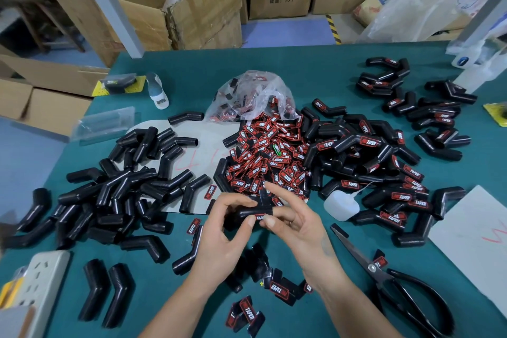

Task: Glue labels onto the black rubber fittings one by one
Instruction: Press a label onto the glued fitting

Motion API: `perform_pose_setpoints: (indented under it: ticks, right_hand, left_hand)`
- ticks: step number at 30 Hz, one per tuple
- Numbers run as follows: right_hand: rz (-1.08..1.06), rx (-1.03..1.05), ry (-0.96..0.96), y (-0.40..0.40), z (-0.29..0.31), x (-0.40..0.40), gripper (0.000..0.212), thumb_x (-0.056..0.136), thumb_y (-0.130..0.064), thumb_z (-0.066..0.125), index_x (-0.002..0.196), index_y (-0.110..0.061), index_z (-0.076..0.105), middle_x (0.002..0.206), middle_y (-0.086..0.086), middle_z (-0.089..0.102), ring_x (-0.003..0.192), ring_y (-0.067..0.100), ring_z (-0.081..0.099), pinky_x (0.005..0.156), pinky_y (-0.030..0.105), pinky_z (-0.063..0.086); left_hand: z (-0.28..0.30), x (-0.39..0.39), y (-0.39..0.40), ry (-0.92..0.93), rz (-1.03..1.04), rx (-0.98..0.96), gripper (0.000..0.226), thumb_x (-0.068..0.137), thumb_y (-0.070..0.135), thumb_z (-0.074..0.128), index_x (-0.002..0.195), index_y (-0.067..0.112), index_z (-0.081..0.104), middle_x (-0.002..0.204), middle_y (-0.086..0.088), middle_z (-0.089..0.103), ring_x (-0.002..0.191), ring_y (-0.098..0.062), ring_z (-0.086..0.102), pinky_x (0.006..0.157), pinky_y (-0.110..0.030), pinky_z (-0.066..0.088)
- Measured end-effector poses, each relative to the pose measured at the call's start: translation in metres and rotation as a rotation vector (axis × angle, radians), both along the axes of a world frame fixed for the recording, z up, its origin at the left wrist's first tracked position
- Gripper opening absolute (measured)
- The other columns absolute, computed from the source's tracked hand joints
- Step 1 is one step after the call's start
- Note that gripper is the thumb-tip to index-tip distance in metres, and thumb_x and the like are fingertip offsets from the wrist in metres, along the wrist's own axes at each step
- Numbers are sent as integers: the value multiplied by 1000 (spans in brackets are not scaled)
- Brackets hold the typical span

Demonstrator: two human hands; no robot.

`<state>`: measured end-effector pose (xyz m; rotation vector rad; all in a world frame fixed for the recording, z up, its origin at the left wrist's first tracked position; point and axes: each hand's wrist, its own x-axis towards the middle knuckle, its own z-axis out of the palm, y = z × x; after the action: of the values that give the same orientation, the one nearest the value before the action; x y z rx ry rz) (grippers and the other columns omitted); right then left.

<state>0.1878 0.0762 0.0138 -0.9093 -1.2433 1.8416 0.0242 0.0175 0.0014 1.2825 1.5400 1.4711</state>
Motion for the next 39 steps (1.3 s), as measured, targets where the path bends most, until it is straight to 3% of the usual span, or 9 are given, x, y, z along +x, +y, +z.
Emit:
perform_pose_setpoints:
  ticks: [6,11,18,23,29,32,36,39]
  right_hand:
    - [29,85,-102,-3,-11,-3,58,100,-9,70,143,-46,58,105,15,77,112,30,72,112,45,49]
    - [109,149,-122,-1,-9,0,55,106,-12,61,153,-36,46,105,4,80,105,20,73,95,28,55]
    - [119,189,-175,1,-8,2,53,106,-10,61,151,-33,48,101,3,80,101,19,74,92,26,55]
    - [131,202,-199,1,-9,2,50,106,-11,61,149,-33,51,99,3,81,99,24,74,91,29,57]
    - [124,190,-182,1,-12,3,50,104,-13,64,147,-38,54,99,3,81,98,23,75,90,25,55]
    - [120,191,-175,1,-14,2,52,103,-15,66,145,-45,55,99,1,81,99,18,76,92,25,56]
    - [95,167,-167,3,-19,-1,57,99,-14,66,140,-52,57,101,1,82,98,20,77,92,25,56]
    - [95,171,-171,3,-22,-1,57,98,-16,66,141,-52,57,102,0,82,98,21,77,93,25,56]
  left_hand:
    - [0,-4,3,-53,-8,-96,22,87,32,72,107,36,65,103,4,69,103,-20,66,94,-31,52]
    - [2,-9,4,-100,-30,-127,27,84,30,73,110,33,65,103,5,69,103,-15,66,94,-21,49]
    - [2,-11,3,-72,-46,-159,34,86,14,75,111,35,65,103,6,68,102,-14,65,93,-21,49]
    - [3,-12,3,-57,-50,-161,31,82,31,75,111,36,64,101,8,68,102,-15,65,92,-21,49]
    - [1,-12,3,-43,-55,-172,35,81,32,75,114,34,64,101,5,67,99,-13,64,91,-19,49]
    - [0,-13,3,-36,-52,-187,36,82,33,75,116,35,64,102,5,67,99,-15,65,93,-26,51]
    - [-1,-12,4,-80,-57,-204,39,81,30,75,118,29,64,100,6,65,94,-20,63,94,-60,56]
    - [0,-12,4,-86,-57,-207,37,81,30,75,117,30,64,98,7,64,94,-23,62,91,-68,55]
